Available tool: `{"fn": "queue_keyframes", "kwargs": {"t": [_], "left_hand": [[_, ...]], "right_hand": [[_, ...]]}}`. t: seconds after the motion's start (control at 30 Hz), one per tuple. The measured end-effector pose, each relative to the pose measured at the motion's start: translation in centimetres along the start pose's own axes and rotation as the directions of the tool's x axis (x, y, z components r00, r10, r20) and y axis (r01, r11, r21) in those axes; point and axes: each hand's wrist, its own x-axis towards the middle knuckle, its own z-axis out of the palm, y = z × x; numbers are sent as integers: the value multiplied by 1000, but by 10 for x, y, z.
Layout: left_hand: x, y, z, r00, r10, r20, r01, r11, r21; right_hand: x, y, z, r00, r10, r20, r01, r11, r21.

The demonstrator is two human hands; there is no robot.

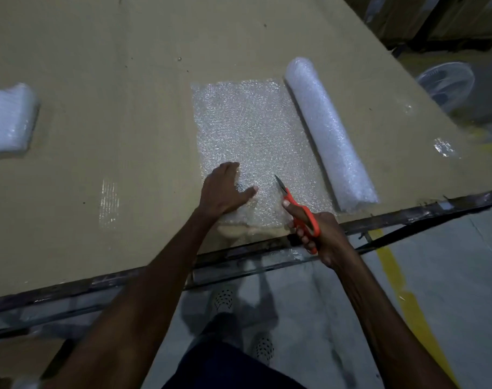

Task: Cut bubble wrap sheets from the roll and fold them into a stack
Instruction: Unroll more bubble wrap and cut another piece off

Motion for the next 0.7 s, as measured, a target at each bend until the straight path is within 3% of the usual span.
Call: {"fn": "queue_keyframes", "kwargs": {"t": [0.13,0.3,0.47,0.57,0.7], "left_hand": [[40,6,-9,1000,-16,17,14,998,67],[67,-1,-7,940,-56,336,-19,976,216],[77,-6,-27,841,-81,536,-40,977,210],[76,-8,-30,854,-75,515,-39,978,206],[60,-9,-10,948,-22,319,-40,982,186]], "right_hand": [[-2,1,3,998,47,-32,-47,999,1],[-6,8,9,998,39,-46,-37,998,45],[-7,7,10,998,37,-51,-34,998,62],[-4,6,7,999,39,-35,-37,998,53],[-1,10,8,999,22,-30,-20,998,56]]}}
